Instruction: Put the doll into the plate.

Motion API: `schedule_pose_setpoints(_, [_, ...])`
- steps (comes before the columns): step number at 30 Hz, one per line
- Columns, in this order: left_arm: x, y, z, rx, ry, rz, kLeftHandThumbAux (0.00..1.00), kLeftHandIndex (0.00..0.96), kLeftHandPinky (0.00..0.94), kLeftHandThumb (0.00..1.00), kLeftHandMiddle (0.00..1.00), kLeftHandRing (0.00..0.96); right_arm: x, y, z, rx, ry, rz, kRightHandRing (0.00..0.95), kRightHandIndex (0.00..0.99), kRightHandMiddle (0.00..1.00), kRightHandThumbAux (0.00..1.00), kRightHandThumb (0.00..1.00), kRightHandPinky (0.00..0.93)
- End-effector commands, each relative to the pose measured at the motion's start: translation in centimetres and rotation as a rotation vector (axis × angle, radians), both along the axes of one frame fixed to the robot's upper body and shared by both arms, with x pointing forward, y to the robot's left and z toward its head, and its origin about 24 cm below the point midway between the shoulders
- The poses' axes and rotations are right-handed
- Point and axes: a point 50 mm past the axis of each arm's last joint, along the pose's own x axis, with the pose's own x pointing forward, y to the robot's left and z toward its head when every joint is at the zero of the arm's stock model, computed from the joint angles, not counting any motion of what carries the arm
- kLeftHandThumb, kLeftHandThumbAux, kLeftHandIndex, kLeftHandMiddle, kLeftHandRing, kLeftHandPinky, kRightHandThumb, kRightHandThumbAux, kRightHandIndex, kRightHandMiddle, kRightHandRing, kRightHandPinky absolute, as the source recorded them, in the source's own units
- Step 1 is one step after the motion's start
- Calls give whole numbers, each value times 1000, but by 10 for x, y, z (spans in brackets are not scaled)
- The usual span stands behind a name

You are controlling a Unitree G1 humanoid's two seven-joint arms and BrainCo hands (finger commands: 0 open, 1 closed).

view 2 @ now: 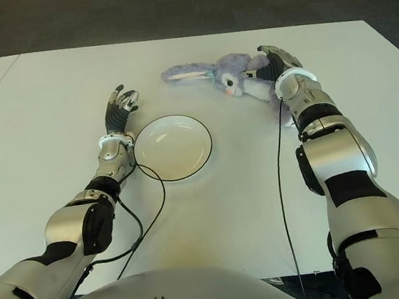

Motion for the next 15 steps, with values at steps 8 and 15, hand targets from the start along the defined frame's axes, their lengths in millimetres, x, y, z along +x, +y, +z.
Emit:
schedule_pose_setpoints(8, [-50, -3, -64, -32, 305, -5, 573, 127, 272, 0, 231, 262, -12, 10, -38, -27, 168, 52, 0, 0, 0, 431, 220, 18])
schedule_pose_setpoints(15, [-50, -3, -64, -45, 305, -2, 594, 138, 283, 0, 243, 270, -18, 16, -54, -39, 207, 75, 0, 0, 0, 457, 224, 12])
